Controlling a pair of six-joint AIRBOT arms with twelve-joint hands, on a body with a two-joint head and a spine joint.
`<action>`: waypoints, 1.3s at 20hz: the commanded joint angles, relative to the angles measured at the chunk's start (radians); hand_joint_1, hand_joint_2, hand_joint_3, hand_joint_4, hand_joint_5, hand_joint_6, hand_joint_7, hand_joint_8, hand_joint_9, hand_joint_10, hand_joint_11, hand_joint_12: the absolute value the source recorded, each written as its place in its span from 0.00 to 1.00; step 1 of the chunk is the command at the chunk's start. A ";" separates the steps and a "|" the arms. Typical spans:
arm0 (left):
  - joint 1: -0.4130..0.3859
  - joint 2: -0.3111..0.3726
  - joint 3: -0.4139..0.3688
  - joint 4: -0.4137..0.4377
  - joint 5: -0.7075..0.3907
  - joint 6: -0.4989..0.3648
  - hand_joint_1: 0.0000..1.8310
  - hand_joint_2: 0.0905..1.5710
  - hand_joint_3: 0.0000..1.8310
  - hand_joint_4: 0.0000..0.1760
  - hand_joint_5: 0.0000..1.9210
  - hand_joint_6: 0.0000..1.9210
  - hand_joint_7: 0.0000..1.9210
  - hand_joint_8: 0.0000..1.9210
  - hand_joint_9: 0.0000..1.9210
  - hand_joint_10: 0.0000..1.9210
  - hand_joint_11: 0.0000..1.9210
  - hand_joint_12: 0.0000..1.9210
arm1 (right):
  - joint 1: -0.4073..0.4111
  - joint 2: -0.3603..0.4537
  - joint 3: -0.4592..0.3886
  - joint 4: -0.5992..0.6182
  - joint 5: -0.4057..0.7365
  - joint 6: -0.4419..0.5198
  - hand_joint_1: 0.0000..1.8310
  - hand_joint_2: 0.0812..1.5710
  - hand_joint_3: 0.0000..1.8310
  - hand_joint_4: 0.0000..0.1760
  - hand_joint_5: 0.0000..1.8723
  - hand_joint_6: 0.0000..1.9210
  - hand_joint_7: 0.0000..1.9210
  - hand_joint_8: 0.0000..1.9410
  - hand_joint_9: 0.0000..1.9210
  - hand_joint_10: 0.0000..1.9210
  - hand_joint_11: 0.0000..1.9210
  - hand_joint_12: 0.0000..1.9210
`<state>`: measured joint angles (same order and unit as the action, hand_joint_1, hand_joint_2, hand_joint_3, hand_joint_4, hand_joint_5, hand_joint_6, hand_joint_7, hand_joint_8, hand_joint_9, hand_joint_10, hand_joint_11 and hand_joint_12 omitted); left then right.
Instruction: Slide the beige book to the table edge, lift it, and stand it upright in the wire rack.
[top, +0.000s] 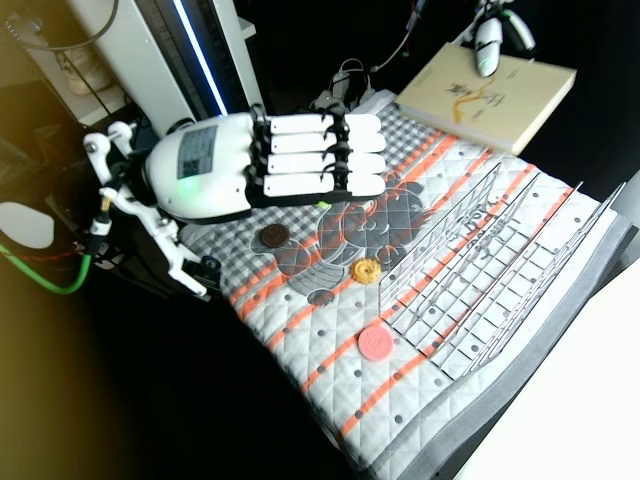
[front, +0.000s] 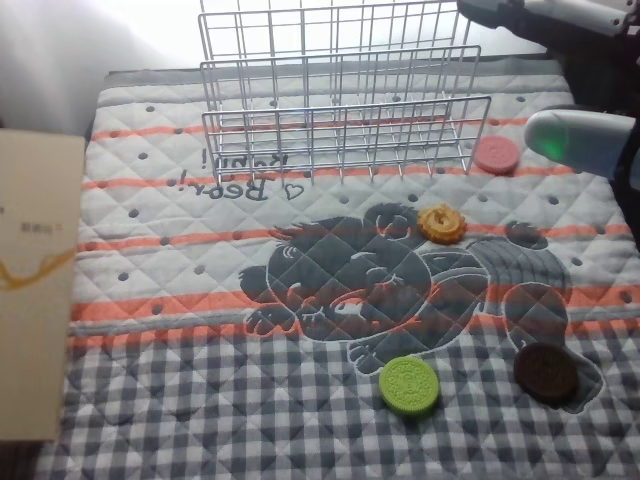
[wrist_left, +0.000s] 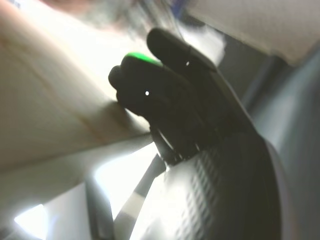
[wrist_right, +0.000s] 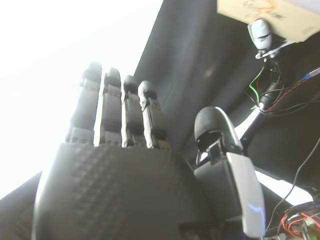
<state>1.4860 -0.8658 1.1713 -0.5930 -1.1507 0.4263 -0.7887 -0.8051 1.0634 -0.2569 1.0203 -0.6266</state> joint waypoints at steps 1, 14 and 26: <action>-0.013 0.008 -0.003 -0.030 -0.182 0.008 0.77 0.65 0.00 0.00 0.53 0.38 0.60 0.32 0.58 0.52 0.58 0.47 | 0.007 -0.001 -0.003 0.041 0.120 0.003 0.00 0.89 0.00 0.00 0.08 0.00 0.10 0.01 0.10 0.01 0.10 0.05; -0.476 -0.090 0.081 0.082 -0.257 0.138 0.75 0.69 0.00 0.00 0.47 0.45 0.54 0.48 0.50 0.65 0.50 0.60 | -0.027 -0.016 -0.003 0.068 0.120 0.003 0.00 0.87 0.00 0.00 0.09 0.00 0.12 0.00 0.12 0.01 0.09 0.04; -0.800 -0.271 0.264 0.160 -0.186 0.041 0.76 0.70 0.00 0.00 0.49 0.47 0.49 0.55 0.48 0.66 0.47 0.61 | -0.069 -0.030 0.005 0.099 0.145 0.003 0.00 0.82 0.00 0.13 0.11 0.00 0.13 0.00 0.17 0.00 0.16 0.07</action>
<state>0.6918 -1.1442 1.4376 -0.4381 -1.2228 0.4862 -0.8654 -0.8330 1.0645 -0.1928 1.0485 -0.6266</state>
